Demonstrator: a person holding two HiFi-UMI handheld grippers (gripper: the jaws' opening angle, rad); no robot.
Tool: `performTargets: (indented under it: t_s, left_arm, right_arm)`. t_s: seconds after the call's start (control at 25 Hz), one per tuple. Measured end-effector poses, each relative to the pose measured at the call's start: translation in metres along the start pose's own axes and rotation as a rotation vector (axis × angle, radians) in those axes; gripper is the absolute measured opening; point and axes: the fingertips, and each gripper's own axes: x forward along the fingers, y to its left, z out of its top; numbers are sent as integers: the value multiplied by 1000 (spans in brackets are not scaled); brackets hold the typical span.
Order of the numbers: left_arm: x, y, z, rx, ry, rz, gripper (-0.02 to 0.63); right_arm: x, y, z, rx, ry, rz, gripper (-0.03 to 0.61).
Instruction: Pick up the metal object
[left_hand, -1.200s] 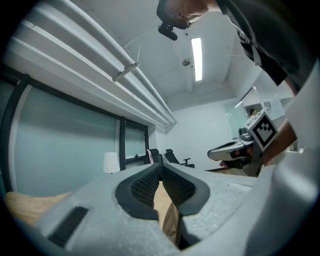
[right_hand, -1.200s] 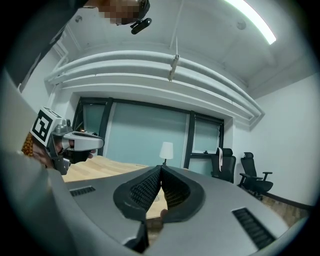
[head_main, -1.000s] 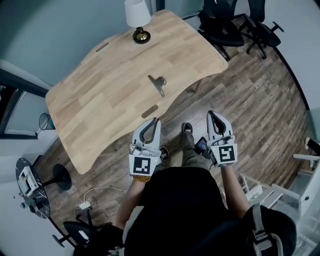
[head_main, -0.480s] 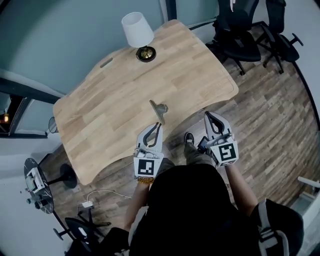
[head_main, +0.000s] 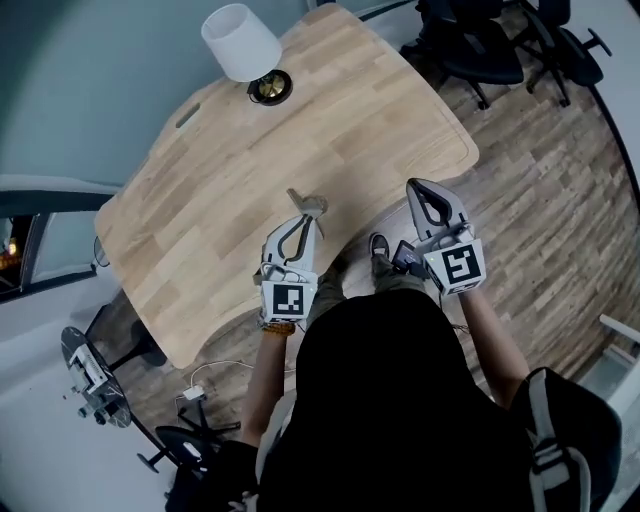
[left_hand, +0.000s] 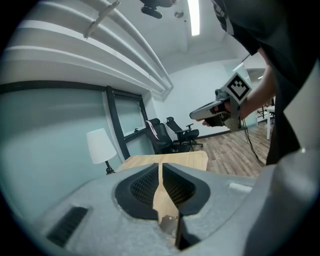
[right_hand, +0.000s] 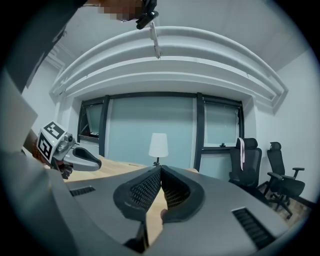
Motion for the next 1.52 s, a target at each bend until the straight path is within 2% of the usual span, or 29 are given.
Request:
performTargets:
  t_s: [0.08,0.28,0.56,0.64,0.88,1.12,1.4,1.52]
  left_arm:
    - [12,1,-21,23,40,-45,35]
    - [34,-5,-60,18,142,-139,37]
    - [58,-14,-90,77,216,-250,46]
    - [62,-17,-104,80,263,-284,122]
    - [68,-30,-154,93,442,-398,246]
    - [72,-32,-193,70,569,-454,297]
    - [77,-38,-223,71,667,-502,345]
    - [80,-41,-232,71,696,-520,345]
  right_arm:
    - [4,-5,2,6,-3,-22,3]
    - [5,-19,3,29,-7,-70,3]
    - [10,-28,-6,55,14,-97,3]
    - [12,-28,-7,58,18,-95,3]
    - [19,-24,-6,53,12,-85,3]
    - [25,-22,-8,63,23,-77,3]
    - [21,-21,-9,63,35,-79,3]
    - [18,-22,-9,59,38,-81,3]
